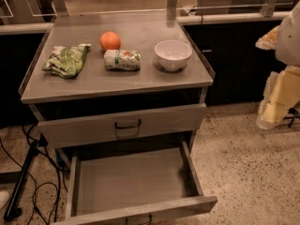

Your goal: Place 7up can into middle drawer

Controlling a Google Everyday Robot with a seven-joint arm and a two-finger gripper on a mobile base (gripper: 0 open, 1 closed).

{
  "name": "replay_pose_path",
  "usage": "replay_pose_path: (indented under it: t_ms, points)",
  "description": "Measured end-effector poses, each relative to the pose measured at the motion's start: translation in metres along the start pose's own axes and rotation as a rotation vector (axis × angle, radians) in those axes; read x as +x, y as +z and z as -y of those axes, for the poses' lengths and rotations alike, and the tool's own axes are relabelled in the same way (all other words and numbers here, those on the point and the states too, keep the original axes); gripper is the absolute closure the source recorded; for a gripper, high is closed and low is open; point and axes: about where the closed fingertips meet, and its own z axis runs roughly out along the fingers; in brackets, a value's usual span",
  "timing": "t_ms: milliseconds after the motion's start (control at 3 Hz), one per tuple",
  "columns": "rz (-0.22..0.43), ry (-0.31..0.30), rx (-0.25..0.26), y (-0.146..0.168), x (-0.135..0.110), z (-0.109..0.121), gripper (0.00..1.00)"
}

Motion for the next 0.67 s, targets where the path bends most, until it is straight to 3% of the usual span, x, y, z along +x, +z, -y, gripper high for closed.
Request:
replay_pose_path:
  t_ms: [333, 667]
  points:
    - [0.0, 0.0, 0.0, 0.0, 0.0, 0.0, 0.0]
    - [0.04, -0.053, -0.004, 0.011, -0.025, 0.015, 0.0]
